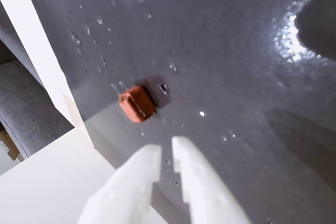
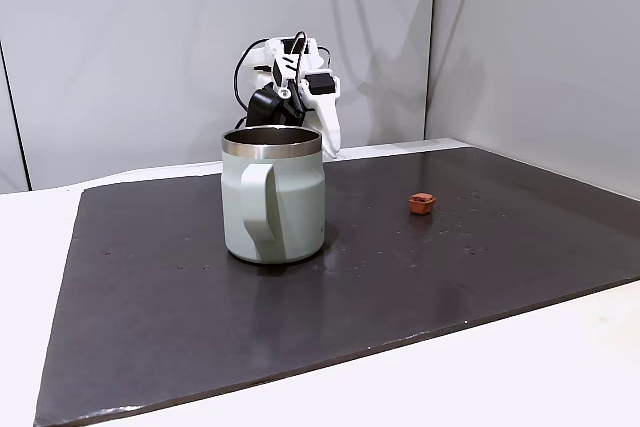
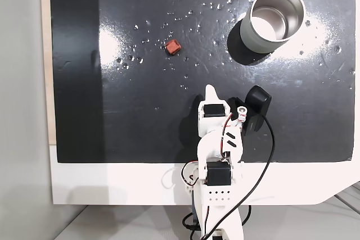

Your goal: Grasp a cube and put it in the cup.

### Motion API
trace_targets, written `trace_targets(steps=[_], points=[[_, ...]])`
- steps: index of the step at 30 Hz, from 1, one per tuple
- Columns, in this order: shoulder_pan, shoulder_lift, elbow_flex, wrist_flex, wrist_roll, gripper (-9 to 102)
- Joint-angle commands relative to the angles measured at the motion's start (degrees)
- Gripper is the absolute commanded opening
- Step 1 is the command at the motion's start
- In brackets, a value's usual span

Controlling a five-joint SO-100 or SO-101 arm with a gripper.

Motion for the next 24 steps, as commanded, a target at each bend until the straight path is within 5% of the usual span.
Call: trace_targets(steps=[1, 24], points=[[-0.44, 0.62, -0.44, -1.85, 0.53, 0], [-0.79, 0.62, -1.05, -1.05, -0.26, 0]])
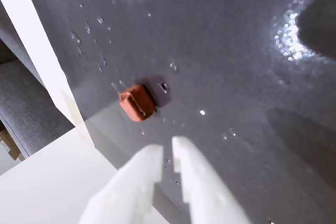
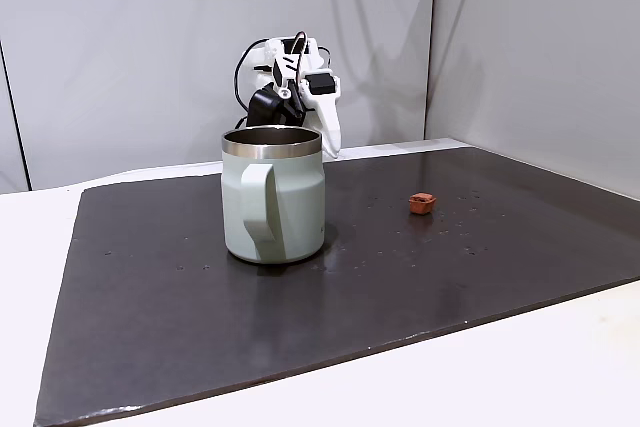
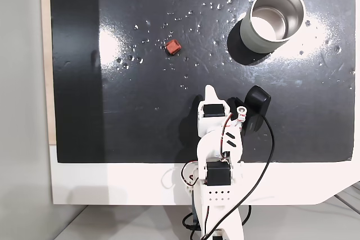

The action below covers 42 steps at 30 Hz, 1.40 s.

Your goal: Grasp a cube and put it in the cup.

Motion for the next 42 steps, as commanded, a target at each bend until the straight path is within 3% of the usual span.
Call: trace_targets(steps=[1, 7, 16, 30, 42], points=[[-0.53, 0.62, -1.58, -0.62, -1.05, 0], [-2.37, -5.80, -10.46, 0.79, -3.96, 0], [-3.43, -40.69, -42.71, 2.02, -3.96, 0], [-6.24, -80.77, -84.11, 17.75, -8.35, 0], [-12.74, -99.49, -103.10, 33.57, -5.27, 0]])
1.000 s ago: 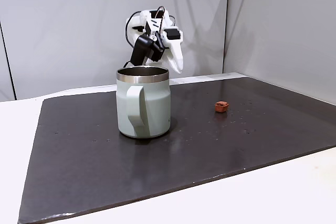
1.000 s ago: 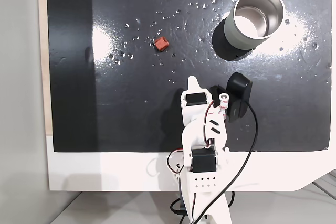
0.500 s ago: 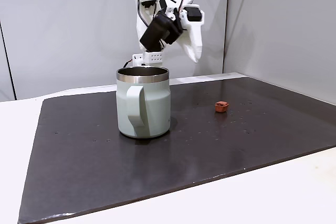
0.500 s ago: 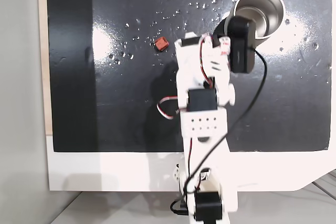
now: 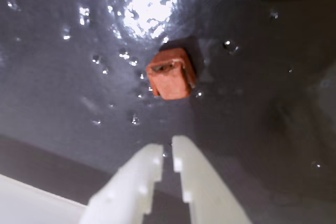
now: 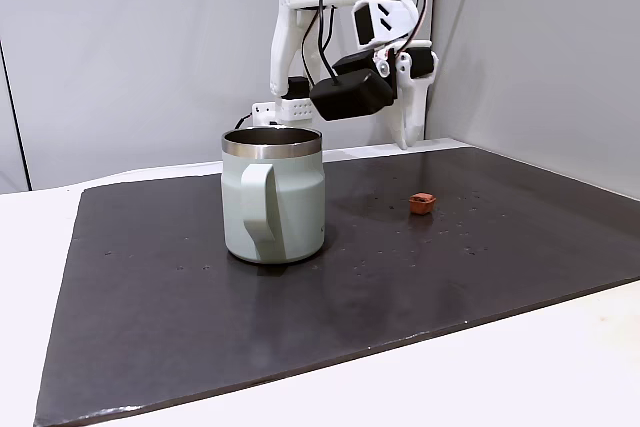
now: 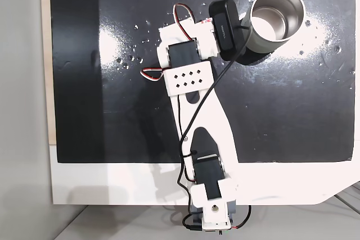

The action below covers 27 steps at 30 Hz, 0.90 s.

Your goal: Grasp a cube and put it in the cup.

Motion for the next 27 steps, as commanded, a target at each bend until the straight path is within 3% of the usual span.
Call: trace_targets(steps=[1, 13, 21, 27], points=[[-0.97, -3.60, -9.05, 4.75, 1.76, 0], [-3.08, -15.64, -22.15, 14.41, 5.63, 0], [-3.08, -17.49, -22.85, 15.73, 7.38, 23], [-2.99, -21.01, -24.96, 17.05, 8.09, 24]])
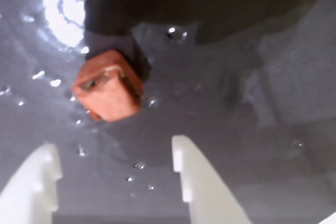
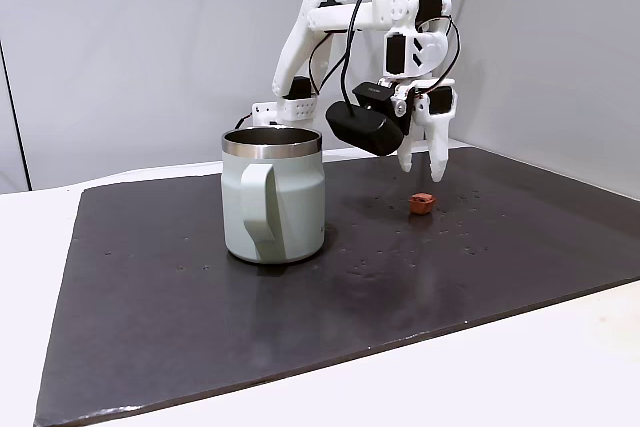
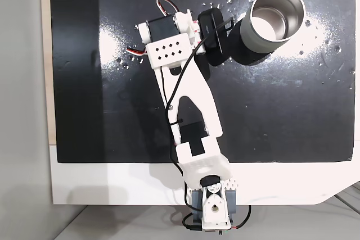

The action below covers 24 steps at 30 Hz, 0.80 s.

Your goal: Grasp a cube and put it in the cup.

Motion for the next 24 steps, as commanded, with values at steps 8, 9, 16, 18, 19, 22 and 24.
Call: trace_targets(steps=[8, 9, 16, 18, 19, 22, 24], points=[[0.88, -4.13, -6.86, 0.53, 0.70, 25], [0.97, -4.83, -7.21, 0.53, 0.62, 25], [1.32, -9.67, -10.02, 0.53, 0.44, 25], [1.23, -10.99, -11.07, 0.53, 0.35, 25], [1.23, -11.60, -11.51, 0.53, 0.26, 25], [1.14, -13.10, -12.66, 0.53, 0.09, 25], [1.14, -13.80, -12.92, 0.53, -0.18, 24]])
